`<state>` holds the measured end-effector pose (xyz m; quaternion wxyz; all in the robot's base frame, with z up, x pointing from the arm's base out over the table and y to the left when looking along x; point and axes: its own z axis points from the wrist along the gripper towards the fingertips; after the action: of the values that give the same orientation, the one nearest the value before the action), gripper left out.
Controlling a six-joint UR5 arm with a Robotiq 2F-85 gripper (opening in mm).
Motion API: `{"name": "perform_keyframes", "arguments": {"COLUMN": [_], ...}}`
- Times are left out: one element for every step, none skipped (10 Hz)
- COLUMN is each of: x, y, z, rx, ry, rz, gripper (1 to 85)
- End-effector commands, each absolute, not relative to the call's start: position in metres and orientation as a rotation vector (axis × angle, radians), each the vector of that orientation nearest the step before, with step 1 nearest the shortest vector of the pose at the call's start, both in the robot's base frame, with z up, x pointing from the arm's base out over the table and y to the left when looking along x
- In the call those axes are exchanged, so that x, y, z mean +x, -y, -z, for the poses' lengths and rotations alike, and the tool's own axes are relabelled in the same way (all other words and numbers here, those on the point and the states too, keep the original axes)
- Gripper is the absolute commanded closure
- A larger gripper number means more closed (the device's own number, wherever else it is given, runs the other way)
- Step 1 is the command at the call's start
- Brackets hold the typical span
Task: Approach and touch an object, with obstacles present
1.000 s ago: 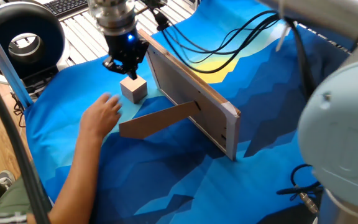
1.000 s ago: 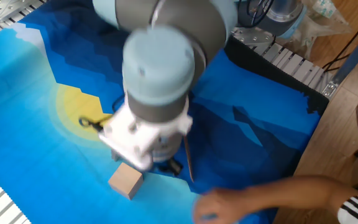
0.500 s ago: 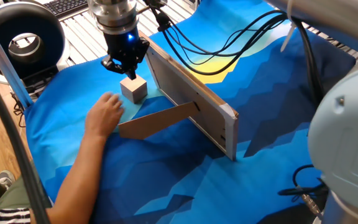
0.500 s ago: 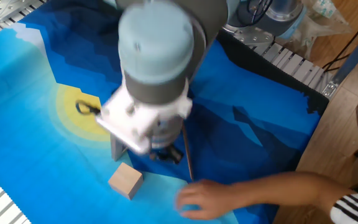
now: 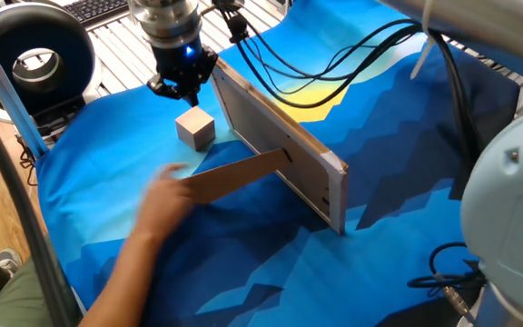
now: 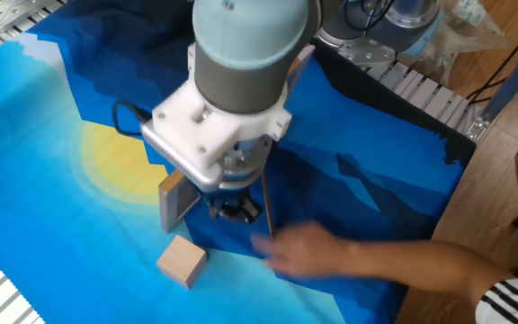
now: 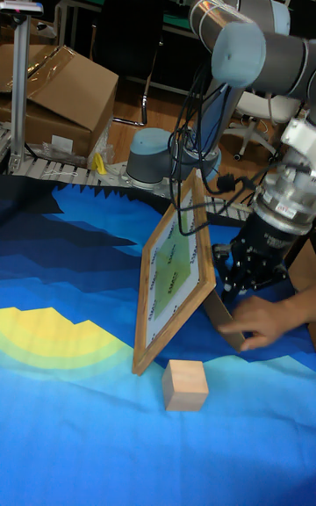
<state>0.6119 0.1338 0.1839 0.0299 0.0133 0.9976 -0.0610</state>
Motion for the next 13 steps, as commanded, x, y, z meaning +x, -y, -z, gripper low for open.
{"name": "perform_keyframes", "arguments": {"x": [0.588,0.581,0.578,0.578,0.578,0.575,0.571,0.566,0.565,0.566,0.565,0.567,0.575], "y": [-0.118,-0.106,-0.092,-0.077,-0.060,-0.051,-0.044,-0.054,-0.076,-0.092,-0.105,-0.119,-0.130], "z": [-0.231,-0.241,-0.248,-0.251,-0.252,-0.253,-0.254,-0.254,-0.255,-0.254,-0.250,-0.241,-0.228], "rx": [0.036,0.018,-0.008,-0.043,-0.077,-0.088,-0.101,-0.076,-0.003,0.049,0.090,0.130,0.163], "ry": [-3.123,-3.136,-3.142,-3.151,-3.157,-3.167,-3.181,-3.199,-3.193,-3.174,-3.173,-3.170,-3.150], "rz": [0.159,0.155,0.167,0.182,0.201,0.206,0.223,0.185,0.177,0.170,0.136,0.115,0.145], "gripper": [84.7,84.7,84.7,84.7,84.7,84.7,84.7,84.7,84.7,84.7,84.7,84.7,84.7]}}
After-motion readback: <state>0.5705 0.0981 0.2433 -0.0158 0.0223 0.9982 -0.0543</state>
